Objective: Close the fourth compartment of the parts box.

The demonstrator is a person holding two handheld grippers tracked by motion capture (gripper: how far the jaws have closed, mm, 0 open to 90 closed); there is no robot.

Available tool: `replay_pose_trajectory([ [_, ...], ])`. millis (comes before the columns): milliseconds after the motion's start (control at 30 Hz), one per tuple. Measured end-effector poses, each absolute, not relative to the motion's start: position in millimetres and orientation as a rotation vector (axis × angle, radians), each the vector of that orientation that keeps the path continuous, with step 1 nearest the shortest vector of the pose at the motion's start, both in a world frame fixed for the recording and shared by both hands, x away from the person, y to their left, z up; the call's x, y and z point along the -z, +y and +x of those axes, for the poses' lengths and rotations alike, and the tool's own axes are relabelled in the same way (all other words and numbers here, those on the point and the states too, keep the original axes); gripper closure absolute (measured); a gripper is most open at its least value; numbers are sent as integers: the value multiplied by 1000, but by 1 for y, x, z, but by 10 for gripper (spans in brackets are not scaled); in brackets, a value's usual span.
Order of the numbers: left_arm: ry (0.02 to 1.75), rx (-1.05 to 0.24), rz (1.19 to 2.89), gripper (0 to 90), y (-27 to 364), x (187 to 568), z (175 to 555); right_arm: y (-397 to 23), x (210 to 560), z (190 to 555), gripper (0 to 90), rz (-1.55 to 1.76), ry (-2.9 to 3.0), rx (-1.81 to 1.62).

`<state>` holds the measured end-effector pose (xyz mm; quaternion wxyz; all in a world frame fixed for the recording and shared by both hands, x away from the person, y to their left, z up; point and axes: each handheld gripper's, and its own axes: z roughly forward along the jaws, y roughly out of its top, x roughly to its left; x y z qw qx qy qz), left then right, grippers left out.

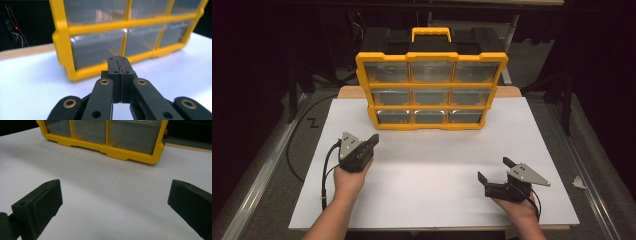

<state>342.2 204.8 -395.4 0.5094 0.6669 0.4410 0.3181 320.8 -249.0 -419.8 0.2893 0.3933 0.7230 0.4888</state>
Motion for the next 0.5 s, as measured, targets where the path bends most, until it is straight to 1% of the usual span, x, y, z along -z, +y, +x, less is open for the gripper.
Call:
replay_pose_trajectory([
  [200, 1004, -753, 1615, 897, 214, 404, 307, -251, 420, 319, 9, 1045, 1928, -1305],
  [300, 996, -746, 1607, 897, 220, 414, 291, -253, 420, 319, 9, 1046, 1928, -1305],
  [400, 1006, -735, 1625, 897, 224, 420, 285, -255, 420, 318, 9, 1052, 1929, -1295],
  [500, 1011, -754, 1621, 895, 226, 421, 281, -257, 420, 317, 9, 1063, 1914, -1290],
])
